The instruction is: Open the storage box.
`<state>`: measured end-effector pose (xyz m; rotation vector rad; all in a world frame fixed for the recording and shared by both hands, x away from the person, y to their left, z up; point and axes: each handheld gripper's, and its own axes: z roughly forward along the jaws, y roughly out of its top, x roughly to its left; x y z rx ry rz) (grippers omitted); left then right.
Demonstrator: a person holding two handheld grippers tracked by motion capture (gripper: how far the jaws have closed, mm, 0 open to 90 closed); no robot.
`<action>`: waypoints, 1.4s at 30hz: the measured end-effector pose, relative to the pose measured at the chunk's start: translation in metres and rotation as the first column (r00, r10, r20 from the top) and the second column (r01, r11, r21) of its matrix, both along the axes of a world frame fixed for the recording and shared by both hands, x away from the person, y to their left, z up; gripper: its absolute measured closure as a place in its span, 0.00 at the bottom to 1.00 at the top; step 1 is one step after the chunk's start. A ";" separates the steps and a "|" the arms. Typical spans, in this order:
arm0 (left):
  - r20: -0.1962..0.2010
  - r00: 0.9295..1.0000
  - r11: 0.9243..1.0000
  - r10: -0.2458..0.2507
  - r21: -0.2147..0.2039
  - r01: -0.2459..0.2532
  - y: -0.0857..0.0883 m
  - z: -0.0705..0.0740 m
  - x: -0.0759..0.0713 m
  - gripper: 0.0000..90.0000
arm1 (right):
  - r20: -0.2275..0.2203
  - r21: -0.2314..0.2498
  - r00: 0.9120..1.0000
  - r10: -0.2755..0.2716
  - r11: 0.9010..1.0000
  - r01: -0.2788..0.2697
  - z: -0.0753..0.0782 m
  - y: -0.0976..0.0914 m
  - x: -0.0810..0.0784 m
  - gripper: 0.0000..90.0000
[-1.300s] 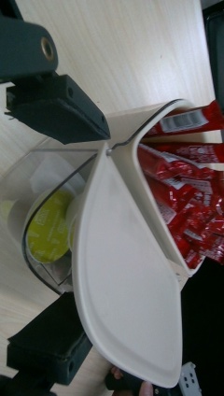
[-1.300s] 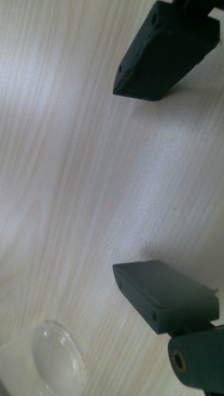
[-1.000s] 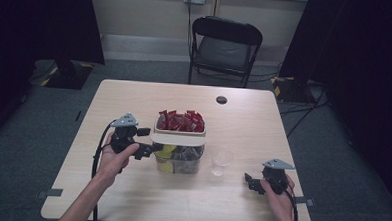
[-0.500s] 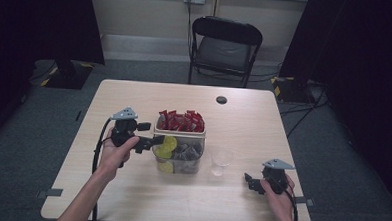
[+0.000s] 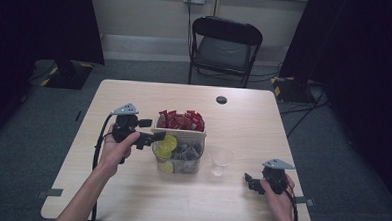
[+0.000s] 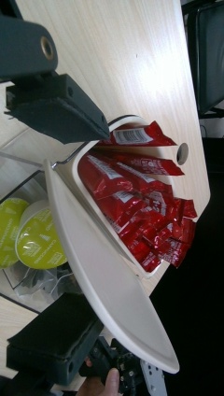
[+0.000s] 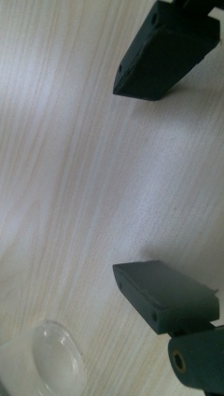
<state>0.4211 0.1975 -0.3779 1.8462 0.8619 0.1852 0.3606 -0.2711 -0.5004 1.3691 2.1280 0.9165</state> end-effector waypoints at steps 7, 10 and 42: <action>-0.012 1.000 1.000 0.006 0.010 -0.006 -0.002 -0.001 0.007 0.18 | 0.000 0.000 1.000 0.000 1.000 0.000 0.000 0.000 0.000 0.13; -0.011 1.000 1.000 -0.001 -0.007 0.001 -0.003 0.000 0.009 0.18 | 0.000 0.000 1.000 0.000 1.000 0.000 0.000 0.000 0.000 0.13; -0.027 0.996 0.996 0.087 -0.009 -0.087 0.001 -0.006 0.027 0.17 | -0.002 0.001 1.000 0.013 1.000 -0.013 0.000 -0.001 0.001 0.13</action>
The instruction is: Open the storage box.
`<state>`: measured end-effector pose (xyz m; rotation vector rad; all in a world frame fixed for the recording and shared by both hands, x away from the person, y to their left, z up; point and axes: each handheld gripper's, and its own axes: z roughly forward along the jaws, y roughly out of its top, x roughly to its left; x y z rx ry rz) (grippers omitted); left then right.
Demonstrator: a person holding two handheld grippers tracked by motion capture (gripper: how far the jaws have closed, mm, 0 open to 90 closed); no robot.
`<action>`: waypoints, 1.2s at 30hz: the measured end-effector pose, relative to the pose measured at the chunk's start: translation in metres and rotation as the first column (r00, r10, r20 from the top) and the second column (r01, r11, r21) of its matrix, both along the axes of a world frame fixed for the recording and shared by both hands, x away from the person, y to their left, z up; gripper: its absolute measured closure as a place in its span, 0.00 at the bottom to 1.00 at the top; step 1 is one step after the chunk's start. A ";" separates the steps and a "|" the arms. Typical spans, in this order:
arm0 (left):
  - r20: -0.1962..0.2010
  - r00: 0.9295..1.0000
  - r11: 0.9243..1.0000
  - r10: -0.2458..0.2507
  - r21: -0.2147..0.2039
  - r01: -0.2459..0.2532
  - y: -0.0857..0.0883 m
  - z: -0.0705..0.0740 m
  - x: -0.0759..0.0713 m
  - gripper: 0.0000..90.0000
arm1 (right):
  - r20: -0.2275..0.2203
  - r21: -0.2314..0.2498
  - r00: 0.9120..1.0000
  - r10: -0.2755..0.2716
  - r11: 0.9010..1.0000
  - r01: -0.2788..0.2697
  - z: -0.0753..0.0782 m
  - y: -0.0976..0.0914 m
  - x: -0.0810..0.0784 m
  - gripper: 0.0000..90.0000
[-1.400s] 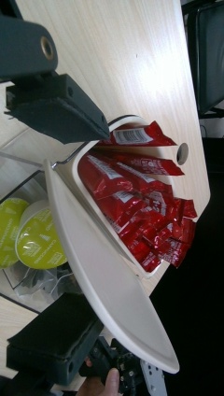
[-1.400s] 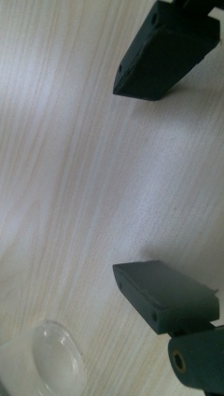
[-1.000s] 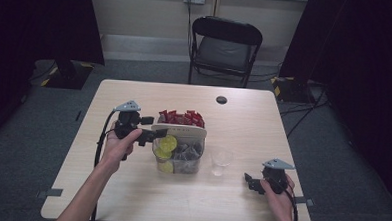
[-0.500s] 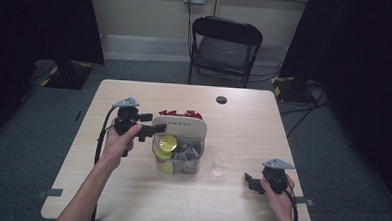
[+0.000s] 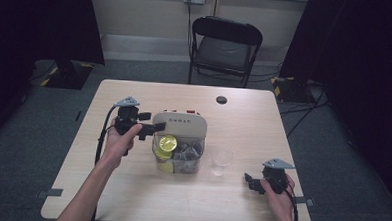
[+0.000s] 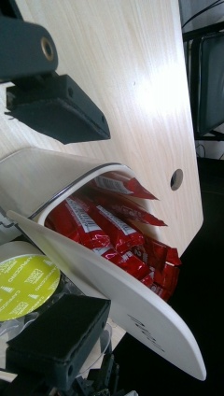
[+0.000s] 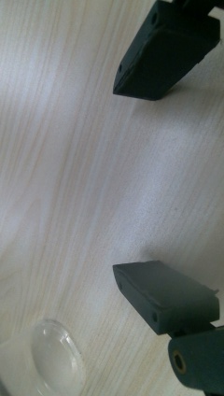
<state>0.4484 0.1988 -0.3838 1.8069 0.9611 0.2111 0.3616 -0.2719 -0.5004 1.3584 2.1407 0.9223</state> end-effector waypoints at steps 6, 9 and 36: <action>-0.015 1.000 1.000 -0.009 0.025 0.010 0.000 -0.002 0.001 0.18 | -0.002 0.004 1.000 0.003 1.000 -0.003 0.000 0.000 0.001 0.13; -0.023 1.000 1.000 -0.011 0.015 0.011 0.000 -0.003 0.001 0.18 | -0.005 0.001 1.000 -0.003 1.000 0.003 0.001 -0.001 0.000 0.14; -0.035 0.999 1.000 -0.007 0.014 0.007 0.001 -0.003 0.000 0.18 | 0.104 0.128 0.977 0.189 0.971 -0.201 0.057 0.031 -0.024 0.25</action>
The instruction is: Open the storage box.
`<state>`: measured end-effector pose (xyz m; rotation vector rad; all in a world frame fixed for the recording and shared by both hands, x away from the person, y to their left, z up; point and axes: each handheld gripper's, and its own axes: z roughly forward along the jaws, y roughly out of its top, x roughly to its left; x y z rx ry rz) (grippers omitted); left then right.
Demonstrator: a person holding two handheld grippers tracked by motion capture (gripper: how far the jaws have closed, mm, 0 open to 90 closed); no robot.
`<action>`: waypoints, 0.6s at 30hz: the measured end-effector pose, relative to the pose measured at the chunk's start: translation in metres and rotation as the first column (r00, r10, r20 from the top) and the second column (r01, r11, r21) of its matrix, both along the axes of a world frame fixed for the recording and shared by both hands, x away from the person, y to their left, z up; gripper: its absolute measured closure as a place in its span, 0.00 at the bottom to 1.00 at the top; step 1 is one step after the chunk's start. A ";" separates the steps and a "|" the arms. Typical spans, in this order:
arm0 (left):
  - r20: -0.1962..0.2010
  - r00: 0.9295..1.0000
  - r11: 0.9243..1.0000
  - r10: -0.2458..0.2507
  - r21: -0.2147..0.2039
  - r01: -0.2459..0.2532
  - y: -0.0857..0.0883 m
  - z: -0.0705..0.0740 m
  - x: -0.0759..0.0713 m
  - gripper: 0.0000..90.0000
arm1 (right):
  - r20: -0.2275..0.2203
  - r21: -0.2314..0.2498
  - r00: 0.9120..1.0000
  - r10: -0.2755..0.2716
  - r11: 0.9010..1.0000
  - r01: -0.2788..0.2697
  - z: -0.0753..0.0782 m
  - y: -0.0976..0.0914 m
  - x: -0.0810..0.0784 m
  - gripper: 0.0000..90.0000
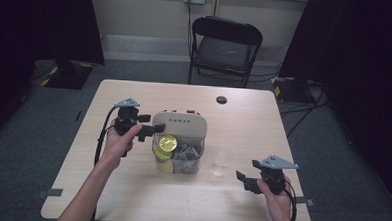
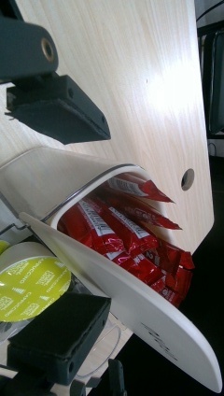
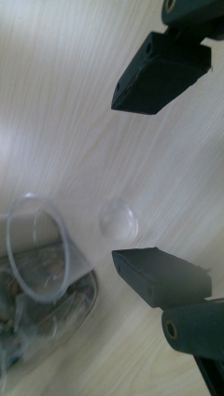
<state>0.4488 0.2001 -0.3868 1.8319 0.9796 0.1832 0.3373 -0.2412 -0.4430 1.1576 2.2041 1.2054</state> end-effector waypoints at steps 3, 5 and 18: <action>-0.003 1.000 1.000 0.000 0.002 0.000 0.000 0.000 0.000 0.18 | 0.016 0.014 0.999 0.035 0.999 -0.035 0.007 0.007 -0.002 0.25; -0.003 1.000 1.000 0.002 0.008 -0.001 0.000 0.000 0.000 0.18 | 0.027 0.026 0.998 0.061 0.998 -0.062 0.012 0.013 -0.003 0.26; -0.012 1.000 1.000 -0.006 0.006 0.006 0.000 -0.001 0.001 0.18 | 0.065 0.075 0.979 0.191 0.978 -0.196 0.033 0.051 0.006 0.29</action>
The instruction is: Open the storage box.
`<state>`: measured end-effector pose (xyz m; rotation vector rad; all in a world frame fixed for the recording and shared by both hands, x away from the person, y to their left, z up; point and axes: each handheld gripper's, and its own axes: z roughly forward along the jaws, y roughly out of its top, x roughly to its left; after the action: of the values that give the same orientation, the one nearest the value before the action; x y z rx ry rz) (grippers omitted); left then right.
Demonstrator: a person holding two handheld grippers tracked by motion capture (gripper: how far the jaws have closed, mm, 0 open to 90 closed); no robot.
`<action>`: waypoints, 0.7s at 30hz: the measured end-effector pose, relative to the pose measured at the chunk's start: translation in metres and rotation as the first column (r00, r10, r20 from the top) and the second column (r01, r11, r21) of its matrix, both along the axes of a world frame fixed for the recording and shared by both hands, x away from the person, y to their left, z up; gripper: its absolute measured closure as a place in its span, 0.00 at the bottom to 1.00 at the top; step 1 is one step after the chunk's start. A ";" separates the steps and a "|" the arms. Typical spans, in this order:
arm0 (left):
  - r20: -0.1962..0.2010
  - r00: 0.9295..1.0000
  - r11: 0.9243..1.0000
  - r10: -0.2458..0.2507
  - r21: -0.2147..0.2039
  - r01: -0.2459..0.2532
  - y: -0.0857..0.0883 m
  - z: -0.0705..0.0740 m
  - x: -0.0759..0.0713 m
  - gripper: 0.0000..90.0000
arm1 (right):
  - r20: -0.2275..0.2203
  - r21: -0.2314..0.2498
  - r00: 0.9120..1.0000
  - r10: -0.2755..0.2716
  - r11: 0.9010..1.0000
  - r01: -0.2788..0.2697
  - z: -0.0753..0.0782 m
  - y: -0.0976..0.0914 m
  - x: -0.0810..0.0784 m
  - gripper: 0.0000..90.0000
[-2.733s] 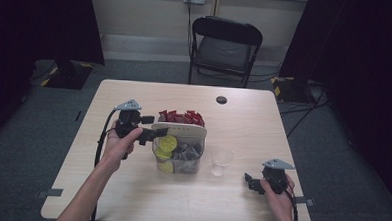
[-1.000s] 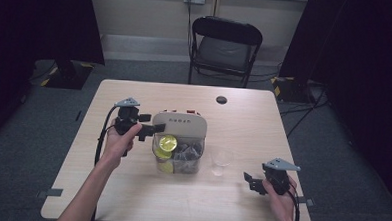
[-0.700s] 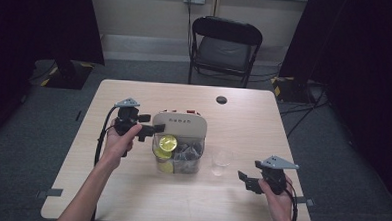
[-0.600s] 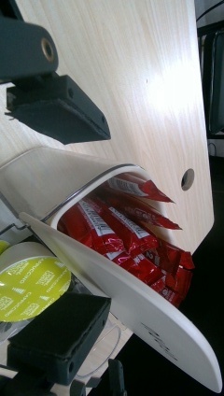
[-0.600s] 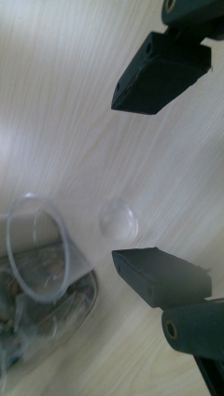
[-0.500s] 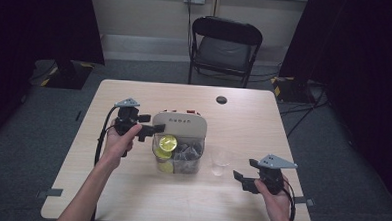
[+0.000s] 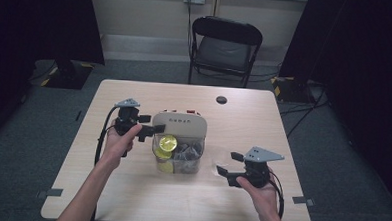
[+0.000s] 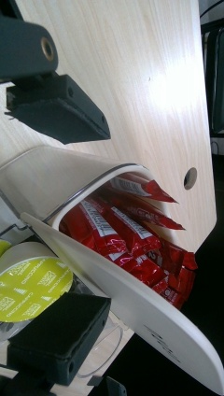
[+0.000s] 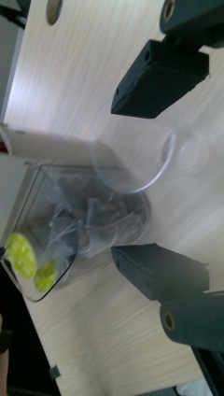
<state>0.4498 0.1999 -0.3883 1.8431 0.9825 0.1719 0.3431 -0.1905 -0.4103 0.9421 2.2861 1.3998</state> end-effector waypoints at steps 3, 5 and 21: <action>-0.004 1.000 1.000 -0.007 -0.002 0.007 -0.002 -0.001 0.001 0.18 | 0.000 0.015 0.999 0.032 0.999 -0.032 0.005 0.011 0.004 0.29; -0.002 1.000 1.000 -0.013 0.000 0.013 -0.002 -0.001 0.001 0.18 | -0.006 0.023 0.999 0.049 0.999 -0.049 0.009 0.019 0.007 0.31; -0.004 1.000 1.000 -0.005 -0.007 0.005 -0.001 0.000 0.001 0.17 | -0.030 0.061 0.984 0.173 0.983 -0.171 0.014 0.070 0.035 0.53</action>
<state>0.4509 0.1991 -0.3878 1.8402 0.9798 0.1619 0.3781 -0.1201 -0.3958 0.8076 2.4147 1.5390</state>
